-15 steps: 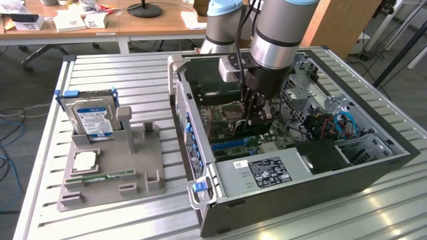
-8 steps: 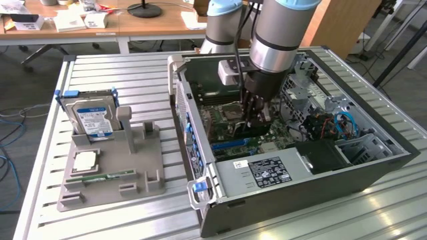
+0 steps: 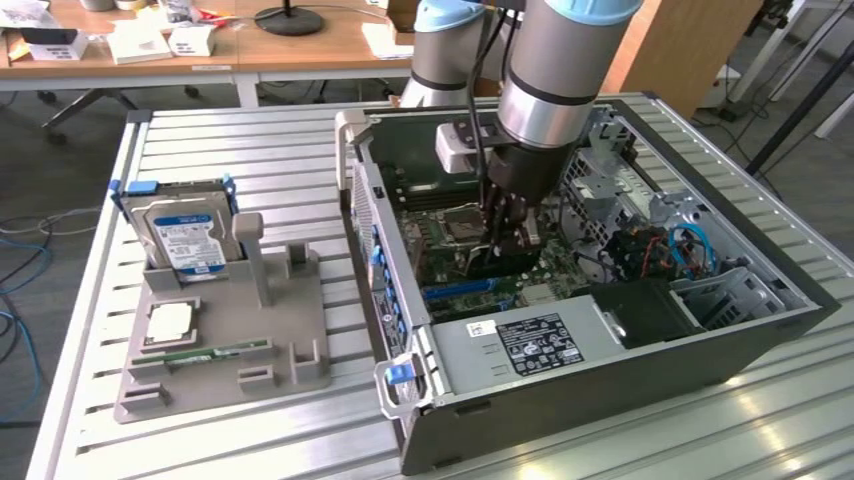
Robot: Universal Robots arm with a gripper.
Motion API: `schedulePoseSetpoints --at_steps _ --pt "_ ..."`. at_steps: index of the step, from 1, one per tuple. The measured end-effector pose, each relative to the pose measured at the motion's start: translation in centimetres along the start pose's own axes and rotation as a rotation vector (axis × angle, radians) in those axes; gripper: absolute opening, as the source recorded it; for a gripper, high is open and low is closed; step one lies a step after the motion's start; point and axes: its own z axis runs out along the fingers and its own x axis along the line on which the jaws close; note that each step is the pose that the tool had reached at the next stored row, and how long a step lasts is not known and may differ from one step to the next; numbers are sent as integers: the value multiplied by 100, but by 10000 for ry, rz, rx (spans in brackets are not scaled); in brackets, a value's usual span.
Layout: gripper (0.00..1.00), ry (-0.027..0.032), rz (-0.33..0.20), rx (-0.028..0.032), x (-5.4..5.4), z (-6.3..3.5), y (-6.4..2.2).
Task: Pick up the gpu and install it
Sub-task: 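Insert the gpu into the slot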
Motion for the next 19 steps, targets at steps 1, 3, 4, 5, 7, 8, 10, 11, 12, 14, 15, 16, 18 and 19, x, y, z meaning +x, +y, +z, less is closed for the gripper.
schedulePoseSetpoints --at_steps 1,3,4,5,7,8,10,11,12,14,15,16,18,19 --pt "26 -2 0 1 0 5 0" --pt "26 0 0 0 0 12 0" --pt "26 0 -1 0 0 17 0" --pt "26 -1 0 0 0 21 0" --pt "26 2 0 0 1 28 0" --pt "26 3 0 -1 1 28 1" --pt "26 2 0 -1 1 28 1" --pt "26 0 0 0 1 29 1" --pt "26 1 0 0 1 30 2" --pt "26 -2 2 1 1 33 13" --pt "26 -2 0 2 1 34 16" --pt "26 -1 0 1 1 34 20" --pt "26 0 0 0 2 35 27" --pt "26 0 0 0 2 35 31"
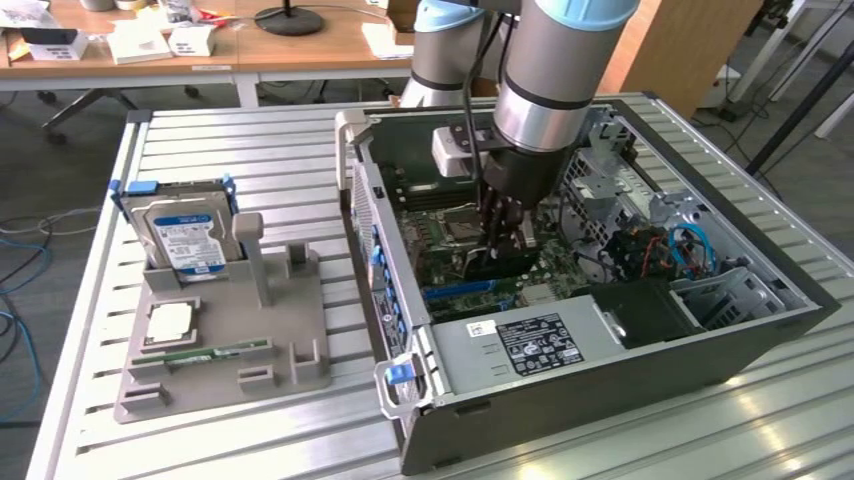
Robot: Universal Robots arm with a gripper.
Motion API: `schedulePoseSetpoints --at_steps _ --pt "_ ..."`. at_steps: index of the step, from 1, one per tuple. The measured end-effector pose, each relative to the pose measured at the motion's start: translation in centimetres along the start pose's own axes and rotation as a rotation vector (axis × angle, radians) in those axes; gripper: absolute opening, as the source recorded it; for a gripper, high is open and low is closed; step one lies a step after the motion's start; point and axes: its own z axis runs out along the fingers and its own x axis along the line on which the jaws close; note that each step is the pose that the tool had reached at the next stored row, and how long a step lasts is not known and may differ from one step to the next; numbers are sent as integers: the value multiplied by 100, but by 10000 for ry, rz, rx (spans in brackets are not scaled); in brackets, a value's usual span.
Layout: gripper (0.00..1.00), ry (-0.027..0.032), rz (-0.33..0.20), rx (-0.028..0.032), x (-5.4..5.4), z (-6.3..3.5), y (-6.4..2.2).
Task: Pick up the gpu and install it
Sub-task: 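Insert the gpu into the slot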
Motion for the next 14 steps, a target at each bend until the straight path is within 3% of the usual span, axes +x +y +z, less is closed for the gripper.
schedulePoseSetpoints --at_steps 14 --pt "26 1 0 -1 2 10 45"
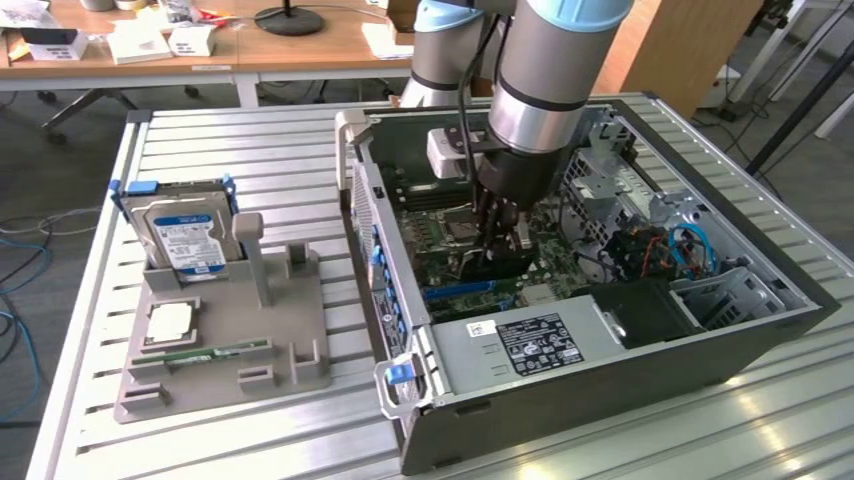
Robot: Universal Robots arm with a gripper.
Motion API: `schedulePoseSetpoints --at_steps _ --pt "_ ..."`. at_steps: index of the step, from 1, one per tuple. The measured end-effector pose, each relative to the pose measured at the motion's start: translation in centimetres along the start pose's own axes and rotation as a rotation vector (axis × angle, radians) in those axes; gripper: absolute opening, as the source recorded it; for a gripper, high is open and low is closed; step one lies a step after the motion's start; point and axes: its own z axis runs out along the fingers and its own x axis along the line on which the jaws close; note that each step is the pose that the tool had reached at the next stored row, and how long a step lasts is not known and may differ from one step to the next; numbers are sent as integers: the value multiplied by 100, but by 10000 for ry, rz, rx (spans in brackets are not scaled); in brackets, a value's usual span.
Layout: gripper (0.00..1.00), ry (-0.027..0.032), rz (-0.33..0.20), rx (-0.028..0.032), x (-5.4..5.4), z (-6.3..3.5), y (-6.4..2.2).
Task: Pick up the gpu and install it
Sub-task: 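Insert the gpu into the slot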
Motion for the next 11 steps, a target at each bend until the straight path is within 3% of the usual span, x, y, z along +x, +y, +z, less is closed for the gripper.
schedulePoseSetpoints --at_steps 11 --pt "26 -1 0 1 -1 2 18"
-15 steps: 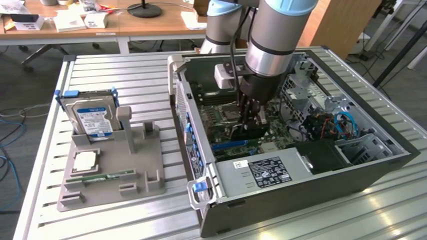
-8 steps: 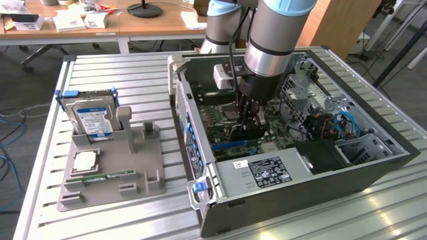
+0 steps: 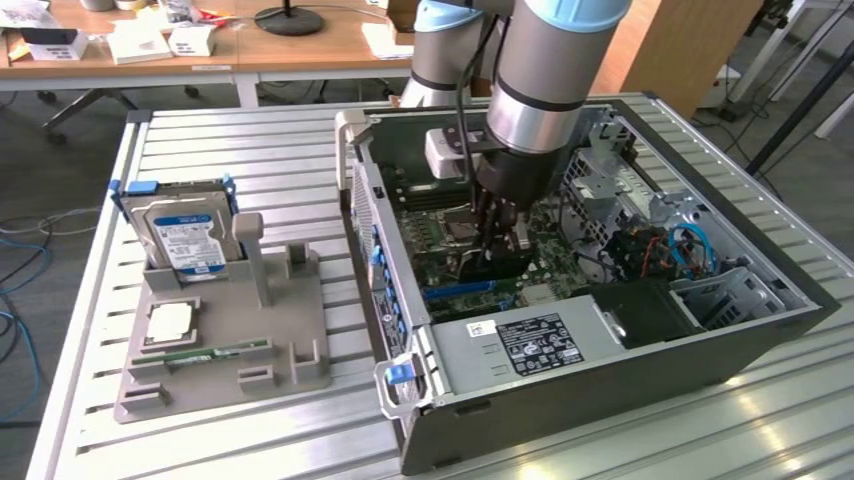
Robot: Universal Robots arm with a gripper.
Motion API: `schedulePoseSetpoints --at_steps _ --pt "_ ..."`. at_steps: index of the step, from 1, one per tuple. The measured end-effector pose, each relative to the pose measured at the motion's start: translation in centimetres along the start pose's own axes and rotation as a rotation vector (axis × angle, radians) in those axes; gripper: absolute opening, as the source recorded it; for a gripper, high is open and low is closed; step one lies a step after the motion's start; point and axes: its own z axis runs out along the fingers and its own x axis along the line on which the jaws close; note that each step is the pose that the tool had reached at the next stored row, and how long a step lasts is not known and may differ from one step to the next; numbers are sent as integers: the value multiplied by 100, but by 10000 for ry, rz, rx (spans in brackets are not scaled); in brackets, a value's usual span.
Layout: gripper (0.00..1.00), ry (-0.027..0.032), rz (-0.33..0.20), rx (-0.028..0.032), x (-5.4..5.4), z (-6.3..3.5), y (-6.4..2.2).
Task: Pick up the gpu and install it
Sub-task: 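Insert the gpu into the slot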
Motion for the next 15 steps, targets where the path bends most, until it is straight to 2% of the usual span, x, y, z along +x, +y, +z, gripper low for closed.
schedulePoseSetpoints --at_steps 15 --pt "26 0 2 0 0 2 25"
